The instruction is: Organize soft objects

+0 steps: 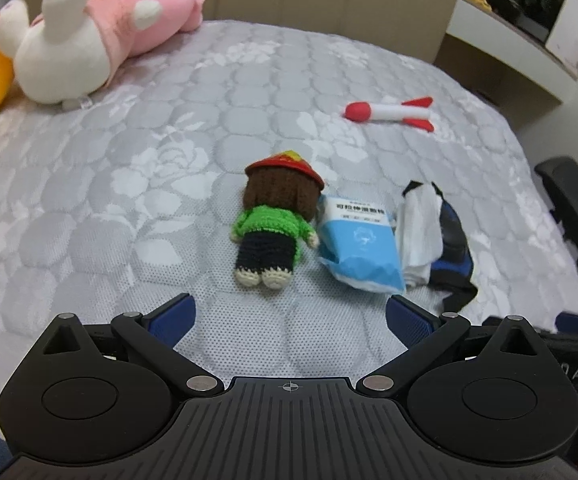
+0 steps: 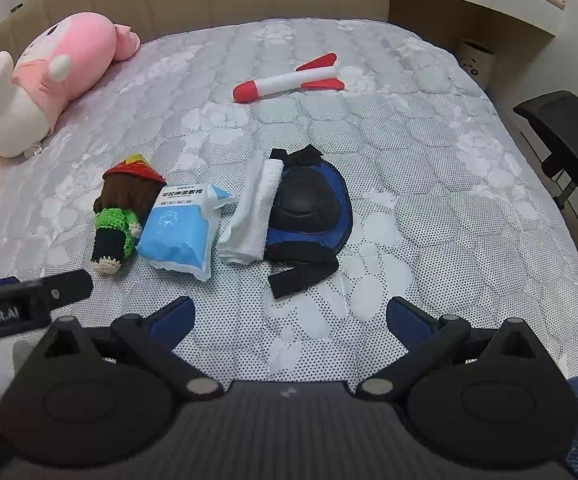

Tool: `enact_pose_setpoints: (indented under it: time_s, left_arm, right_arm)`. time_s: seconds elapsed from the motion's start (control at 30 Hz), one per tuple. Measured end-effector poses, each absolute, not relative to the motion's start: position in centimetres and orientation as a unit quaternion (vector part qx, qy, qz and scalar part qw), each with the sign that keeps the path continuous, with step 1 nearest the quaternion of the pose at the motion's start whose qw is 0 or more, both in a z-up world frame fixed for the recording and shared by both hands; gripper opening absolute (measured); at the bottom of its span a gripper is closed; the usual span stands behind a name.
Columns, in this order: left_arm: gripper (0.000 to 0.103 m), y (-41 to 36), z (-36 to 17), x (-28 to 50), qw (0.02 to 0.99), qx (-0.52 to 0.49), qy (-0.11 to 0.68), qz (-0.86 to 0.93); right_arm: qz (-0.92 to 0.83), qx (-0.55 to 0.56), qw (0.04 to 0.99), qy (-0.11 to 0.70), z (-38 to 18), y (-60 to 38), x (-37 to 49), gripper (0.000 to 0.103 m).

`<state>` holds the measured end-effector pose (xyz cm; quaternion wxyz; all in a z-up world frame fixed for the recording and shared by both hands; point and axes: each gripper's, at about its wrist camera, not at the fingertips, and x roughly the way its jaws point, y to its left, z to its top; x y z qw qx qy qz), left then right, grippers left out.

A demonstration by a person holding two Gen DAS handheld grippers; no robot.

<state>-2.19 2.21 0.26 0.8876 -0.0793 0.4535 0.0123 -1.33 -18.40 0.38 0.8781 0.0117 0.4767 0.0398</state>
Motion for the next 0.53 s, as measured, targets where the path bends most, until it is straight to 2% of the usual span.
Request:
enact_pose_setpoints:
  time_s: [0.27,0.53]
  left_arm:
    - [0.103,2.0,0.2,-1.8,0.881,-0.058,0.468,0.035]
    - [0.103,0.8,0.6,-2.4,0.894,-0.017,0.447,0.031]
  right_arm:
    - [0.038,0.015,0.877,0.479,0.2,-18.6,-1.1,0.103]
    - [0.037,0.016,0.877,0.479,0.1,-18.5,-1.2,0.103]
